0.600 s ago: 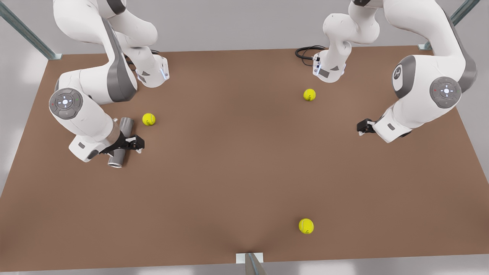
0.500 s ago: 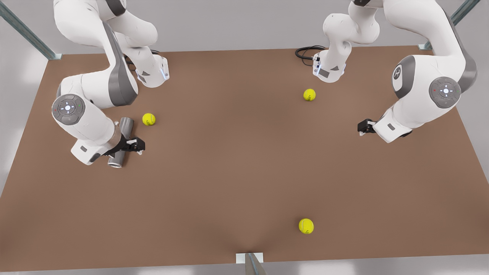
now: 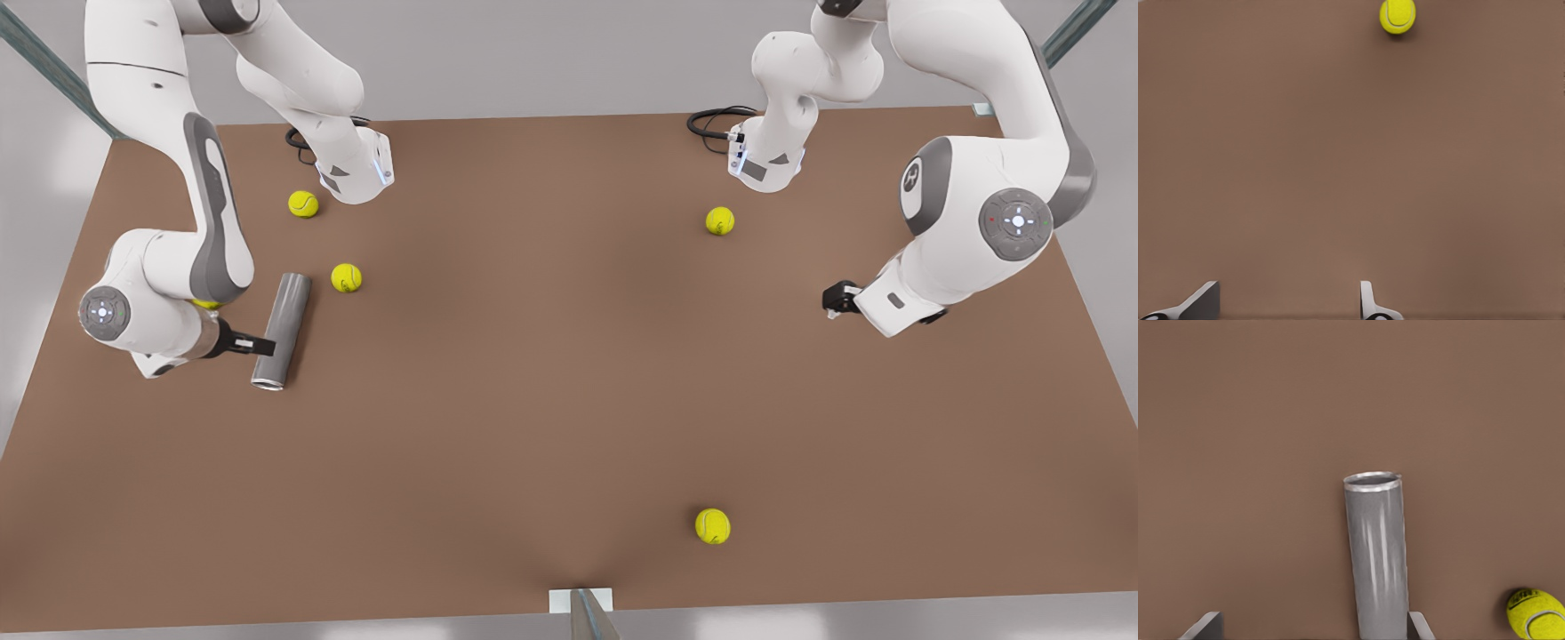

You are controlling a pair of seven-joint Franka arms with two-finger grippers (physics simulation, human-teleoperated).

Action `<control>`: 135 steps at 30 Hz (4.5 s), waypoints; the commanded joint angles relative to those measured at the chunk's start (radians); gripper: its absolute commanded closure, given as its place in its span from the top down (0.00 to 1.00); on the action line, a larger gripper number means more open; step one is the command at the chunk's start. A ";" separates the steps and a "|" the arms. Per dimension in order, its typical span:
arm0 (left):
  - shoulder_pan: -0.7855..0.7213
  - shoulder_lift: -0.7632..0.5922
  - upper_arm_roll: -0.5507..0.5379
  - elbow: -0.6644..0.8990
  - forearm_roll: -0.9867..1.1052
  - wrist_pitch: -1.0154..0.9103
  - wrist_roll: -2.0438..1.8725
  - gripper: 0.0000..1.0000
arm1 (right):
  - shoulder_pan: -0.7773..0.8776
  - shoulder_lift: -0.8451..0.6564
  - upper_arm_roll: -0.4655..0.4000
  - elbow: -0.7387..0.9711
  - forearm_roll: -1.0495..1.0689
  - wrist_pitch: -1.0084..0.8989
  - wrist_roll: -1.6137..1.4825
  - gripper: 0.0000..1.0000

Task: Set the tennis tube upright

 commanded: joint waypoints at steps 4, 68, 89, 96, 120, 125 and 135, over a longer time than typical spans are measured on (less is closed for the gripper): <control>0.000 0.005 -0.005 0.000 -0.001 0.000 -0.002 1.00 | -0.042 0.100 0.000 0.000 0.000 0.125 -0.038 1.00; 0.009 0.037 -0.011 -0.002 -0.007 -0.011 -0.009 1.00 | -0.154 0.124 0.008 -0.418 -0.017 0.595 -0.246 1.00; 0.009 0.041 -0.009 -0.002 -0.007 -0.015 -0.009 1.00 | -0.142 0.130 0.008 -0.412 -0.017 0.595 -0.235 0.80; 0.008 0.041 -0.011 -0.002 -0.007 -0.020 -0.011 1.00 | -0.126 0.127 0.009 -0.390 -0.018 0.587 -0.242 0.80; 0.008 0.042 -0.009 -0.002 -0.007 -0.018 -0.009 1.00 | -0.102 0.120 0.109 -0.185 -0.018 0.372 -0.258 0.74; 0.008 0.042 -0.011 -0.002 -0.007 -0.017 -0.011 1.00 | -0.056 0.123 0.112 -0.145 -0.020 0.371 -0.276 0.74; 0.008 0.047 -0.011 0.000 -0.007 -0.017 -0.011 1.00 | 0.062 0.129 0.114 -0.065 -0.021 0.371 -0.324 0.74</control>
